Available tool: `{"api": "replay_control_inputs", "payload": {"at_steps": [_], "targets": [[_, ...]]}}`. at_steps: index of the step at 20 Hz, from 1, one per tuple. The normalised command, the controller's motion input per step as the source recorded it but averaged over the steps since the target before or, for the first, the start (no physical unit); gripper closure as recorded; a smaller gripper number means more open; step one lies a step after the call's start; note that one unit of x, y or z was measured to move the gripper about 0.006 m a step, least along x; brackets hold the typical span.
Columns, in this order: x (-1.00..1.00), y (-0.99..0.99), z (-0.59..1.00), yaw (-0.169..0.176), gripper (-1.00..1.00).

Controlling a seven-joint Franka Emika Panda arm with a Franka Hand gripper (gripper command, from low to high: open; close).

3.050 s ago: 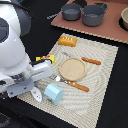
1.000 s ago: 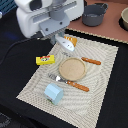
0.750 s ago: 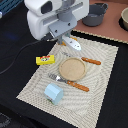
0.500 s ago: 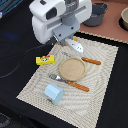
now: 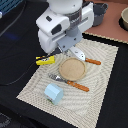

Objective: Interact with the objects in diverse but meaningful ways.

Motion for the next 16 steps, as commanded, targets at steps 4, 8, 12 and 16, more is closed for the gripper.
{"api": "replay_control_inputs", "payload": {"at_steps": [4,8,12,16], "targets": [[0.34,0.00,-0.38,-0.002,1.00],[0.33,0.00,-0.38,-0.001,1.00],[0.34,0.00,-0.36,-0.007,1.00],[0.36,0.01,-0.32,-0.007,1.00]]}}
